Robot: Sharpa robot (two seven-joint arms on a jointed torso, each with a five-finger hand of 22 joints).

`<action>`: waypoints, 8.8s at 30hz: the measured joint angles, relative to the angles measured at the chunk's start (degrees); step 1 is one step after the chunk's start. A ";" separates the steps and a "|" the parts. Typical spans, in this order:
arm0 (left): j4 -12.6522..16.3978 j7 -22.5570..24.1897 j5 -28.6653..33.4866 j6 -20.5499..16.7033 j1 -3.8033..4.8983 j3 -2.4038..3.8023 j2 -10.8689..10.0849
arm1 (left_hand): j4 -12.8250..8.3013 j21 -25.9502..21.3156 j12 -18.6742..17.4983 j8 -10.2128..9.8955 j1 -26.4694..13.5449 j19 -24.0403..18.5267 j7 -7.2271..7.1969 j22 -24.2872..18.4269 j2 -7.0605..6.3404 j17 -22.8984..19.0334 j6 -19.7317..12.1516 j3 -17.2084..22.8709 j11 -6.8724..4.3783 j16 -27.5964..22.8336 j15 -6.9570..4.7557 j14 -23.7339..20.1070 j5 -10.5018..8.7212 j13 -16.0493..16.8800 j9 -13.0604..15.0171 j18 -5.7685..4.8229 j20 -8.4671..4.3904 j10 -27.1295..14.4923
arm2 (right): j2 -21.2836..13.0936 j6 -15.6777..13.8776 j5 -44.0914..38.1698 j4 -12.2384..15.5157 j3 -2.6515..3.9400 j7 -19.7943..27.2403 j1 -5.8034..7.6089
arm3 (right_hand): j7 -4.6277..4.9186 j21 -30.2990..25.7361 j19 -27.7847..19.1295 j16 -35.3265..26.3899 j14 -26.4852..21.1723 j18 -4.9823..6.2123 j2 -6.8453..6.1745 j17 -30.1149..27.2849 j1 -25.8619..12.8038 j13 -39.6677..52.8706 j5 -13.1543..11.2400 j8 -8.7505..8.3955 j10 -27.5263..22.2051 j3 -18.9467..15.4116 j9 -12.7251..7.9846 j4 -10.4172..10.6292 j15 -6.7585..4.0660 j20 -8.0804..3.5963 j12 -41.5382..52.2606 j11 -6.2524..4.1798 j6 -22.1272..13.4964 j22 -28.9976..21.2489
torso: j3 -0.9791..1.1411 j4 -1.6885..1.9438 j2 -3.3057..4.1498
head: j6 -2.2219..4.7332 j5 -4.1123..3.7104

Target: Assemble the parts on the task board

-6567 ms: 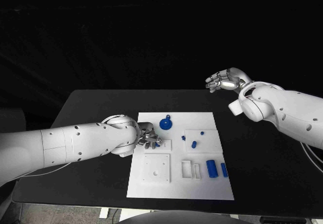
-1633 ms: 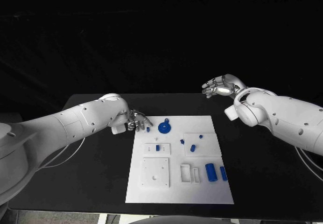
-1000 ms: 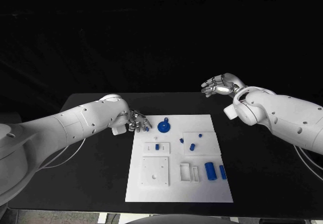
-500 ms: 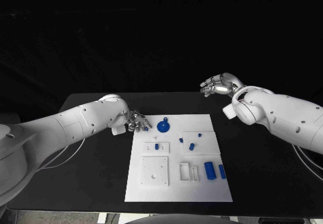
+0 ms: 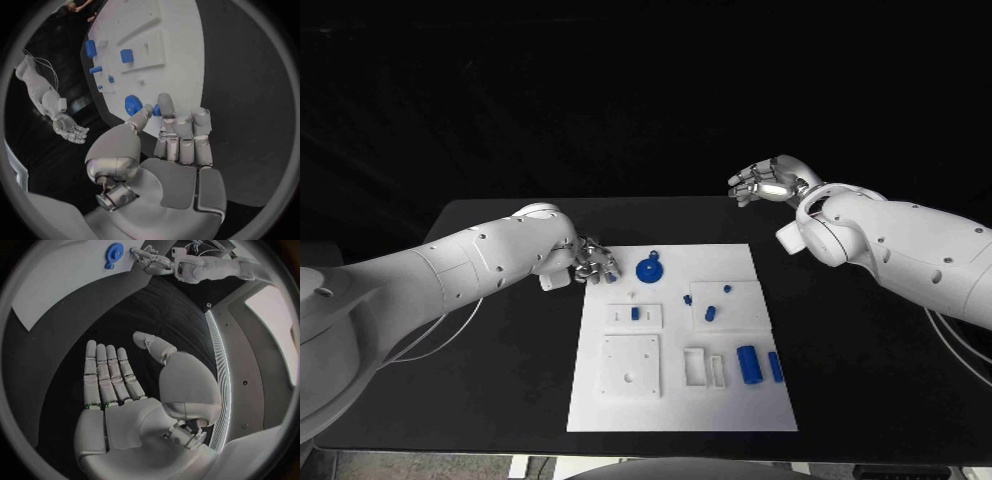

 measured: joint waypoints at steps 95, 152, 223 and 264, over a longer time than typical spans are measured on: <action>27.49 -4.19 -7.48 -7.98 -0.80 -2.94 -12.55 | -2.61 1.55 -0.71 6.84 -1.95 4.90 -1.24 0.05 1.62 1.61 3.86 2.69 -2.56 1.37 -2.39 5.82 11.94 0.11 -0.09 -0.06 -1.83 7.49 | -0.77 0.71 0.25 0.02 0.00 -0.14 -0.46 | -0.02 -0.45 -0.20 0.43 -0.53 -0.37 0.00 -0.71 0.00 -0.67 0.00 0.00 -0.21 0.00 -0.38 0.00 0.11 0.20 0.67 0.21 0.02 0.28 | 0.00 0.01 -0.01 | -1.06 1.07; 28.52 -4.78 -10.16 -5.83 -0.79 -2.82 -12.98 | -2.69 1.56 -0.71 6.72 -2.16 5.10 -1.42 0.19 1.84 1.96 4.30 2.78 -2.46 1.60 -2.56 5.77 11.49 0.34 -0.16 -0.05 -2.02 7.60 | -0.86 0.74 0.30 0.12 0.00 -0.11 -0.50 | -0.03 -0.45 -0.20 0.66 -0.78 -0.39 0.00 -1.03 0.00 -1.00 0.00 0.24 -0.62 0.00 -0.49 0.00 0.15 0.20 0.67 0.21 -0.38 0.42 | 0.00 -0.01 -0.01 | -1.64 1.20; 26.41 -6.37 -10.43 -4.29 -0.99 -3.00 -11.46 | 5.06 1.77 -0.22 7.10 -10.78 5.09 -3.00 0.45 -6.06 3.53 8.11 1.68 -3.41 1.60 -2.89 5.67 4.70 1.31 -0.79 0.42 -2.01 7.24 | -0.75 0.75 0.32 0.12 0.00 -0.09 -0.75 | -0.03 -0.74 -0.20 0.88 -0.84 -0.42 0.00 -1.36 0.00 -1.30 0.00 0.28 -0.61 0.00 -0.63 0.00 0.04 0.20 0.89 0.21 -0.37 0.56 | -0.01 0.01 -0.01 | -1.43 0.88; 26.66 14.05 14.64 -33.39 -1.16 -1.02 -14.69 | -3.12 -0.11 -7.15 3.05 5.55 2.58 1.19 -0.18 -6.26 1.95 -5.42 6.34 -0.02 -3.06 0.76 2.74 6.62 -1.22 -0.90 -0.14 -1.00 -2.71 | -1.86 0.72 -0.74 0.62 0.00 0.00 -1.01 | -0.06 -0.73 0.13 2.02 -0.77 0.14 0.68 -2.02 0.68 -1.84 -0.67 1.12 0.16 0.20 -0.73 -0.59 -0.05 0.28 2.17 -0.56 0.28 1.11 | 0.03 -0.10 0.00 | 0.45 -0.31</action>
